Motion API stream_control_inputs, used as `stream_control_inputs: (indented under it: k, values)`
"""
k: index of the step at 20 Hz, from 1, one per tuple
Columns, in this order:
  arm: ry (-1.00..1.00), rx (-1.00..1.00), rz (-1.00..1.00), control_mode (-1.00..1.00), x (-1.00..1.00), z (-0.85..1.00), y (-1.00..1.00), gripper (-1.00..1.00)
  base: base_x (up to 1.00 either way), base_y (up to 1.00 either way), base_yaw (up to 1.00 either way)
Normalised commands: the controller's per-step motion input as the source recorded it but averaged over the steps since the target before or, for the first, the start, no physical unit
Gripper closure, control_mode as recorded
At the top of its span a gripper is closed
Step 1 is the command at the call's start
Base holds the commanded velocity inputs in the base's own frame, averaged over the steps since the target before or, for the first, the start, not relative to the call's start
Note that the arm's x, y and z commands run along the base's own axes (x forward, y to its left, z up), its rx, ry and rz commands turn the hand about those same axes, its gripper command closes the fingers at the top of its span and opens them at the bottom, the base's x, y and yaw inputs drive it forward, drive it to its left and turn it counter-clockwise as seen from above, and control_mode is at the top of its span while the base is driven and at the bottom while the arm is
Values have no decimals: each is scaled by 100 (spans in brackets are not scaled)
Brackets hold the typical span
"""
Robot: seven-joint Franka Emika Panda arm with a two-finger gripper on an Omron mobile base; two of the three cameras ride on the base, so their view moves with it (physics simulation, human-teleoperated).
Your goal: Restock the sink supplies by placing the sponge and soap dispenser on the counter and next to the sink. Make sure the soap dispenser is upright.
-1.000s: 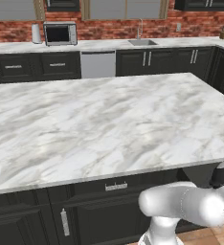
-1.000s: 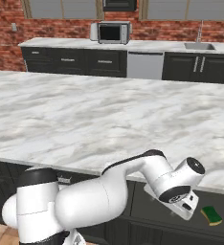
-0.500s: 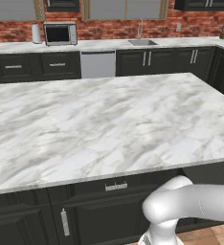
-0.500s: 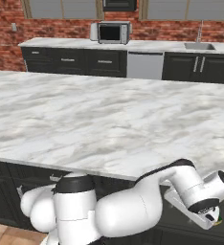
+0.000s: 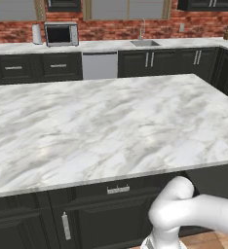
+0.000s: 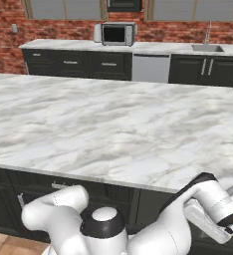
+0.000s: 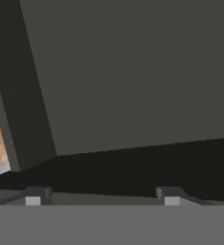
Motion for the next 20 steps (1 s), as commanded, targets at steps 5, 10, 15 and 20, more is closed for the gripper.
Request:
stream_control_inputs:
  k: [5, 10, 15, 20]
  values:
    - [19, 0, 11, -100, -45, -42, 20, -100, 0, 0, 0]
    - [9, 0, 10, -100, -89, -46, 8, -100, 0, 0, 0]
    - [-5, 0, 4, -100, -12, 67, -36, -100, 0, 0, 0]
    - [-10, -2, 3, -100, 41, -15, -49, -100, 0, 0, 0]
